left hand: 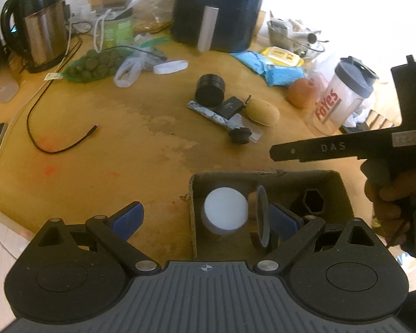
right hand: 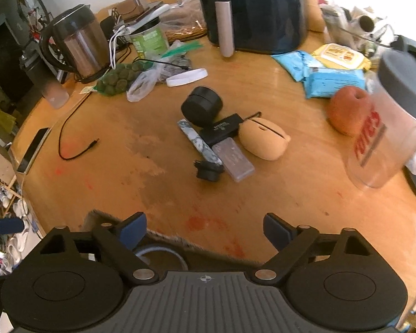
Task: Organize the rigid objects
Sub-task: 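Move the right tool from the box to the small black knob, then close the right tool on the small black knob and lift it, then grasp the black round container with the left tool while the right tool carries the knob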
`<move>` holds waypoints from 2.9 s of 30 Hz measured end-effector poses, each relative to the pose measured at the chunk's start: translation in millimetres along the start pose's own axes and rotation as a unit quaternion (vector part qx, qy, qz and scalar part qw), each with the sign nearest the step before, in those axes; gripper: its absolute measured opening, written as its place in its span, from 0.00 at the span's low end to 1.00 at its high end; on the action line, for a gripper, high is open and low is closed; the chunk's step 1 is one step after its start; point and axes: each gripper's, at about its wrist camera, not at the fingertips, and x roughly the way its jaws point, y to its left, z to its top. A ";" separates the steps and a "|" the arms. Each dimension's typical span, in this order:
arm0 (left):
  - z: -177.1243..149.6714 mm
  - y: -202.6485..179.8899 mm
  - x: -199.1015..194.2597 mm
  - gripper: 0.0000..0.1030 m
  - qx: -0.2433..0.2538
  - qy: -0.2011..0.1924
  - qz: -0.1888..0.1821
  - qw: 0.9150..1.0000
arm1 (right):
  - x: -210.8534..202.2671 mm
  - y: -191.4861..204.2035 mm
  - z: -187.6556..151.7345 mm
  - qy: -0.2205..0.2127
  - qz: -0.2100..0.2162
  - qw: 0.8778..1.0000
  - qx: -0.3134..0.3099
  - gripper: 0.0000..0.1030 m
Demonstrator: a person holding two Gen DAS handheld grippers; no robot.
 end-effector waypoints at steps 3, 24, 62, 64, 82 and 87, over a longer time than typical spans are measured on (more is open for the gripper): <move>-1.1 3.5 -0.9 0.95 -0.010 -0.001 0.005 1.000 | 12.3 -0.3 6.9 0.006 0.011 1.000 0.005 0.82; -11.6 33.8 -20.8 0.95 -0.050 0.003 0.055 0.997 | 97.9 -7.5 38.5 0.055 0.007 0.997 0.056 0.47; 39.4 17.1 17.0 0.95 0.008 -0.016 0.004 1.000 | 36.0 -17.8 26.6 0.005 0.005 0.999 0.049 0.30; 45.9 12.3 20.5 0.95 0.017 -0.021 -0.001 1.000 | 26.5 -22.5 23.8 -0.002 0.007 0.998 0.055 0.30; 87.7 -15.0 59.2 0.95 0.062 -0.042 0.004 0.997 | -33.0 -54.0 -7.9 -0.055 -0.032 0.994 0.087 0.30; 95.7 -14.7 72.7 0.95 0.060 -0.040 0.005 0.997 | -43.5 -59.0 -12.2 -0.061 -0.044 0.994 0.082 0.30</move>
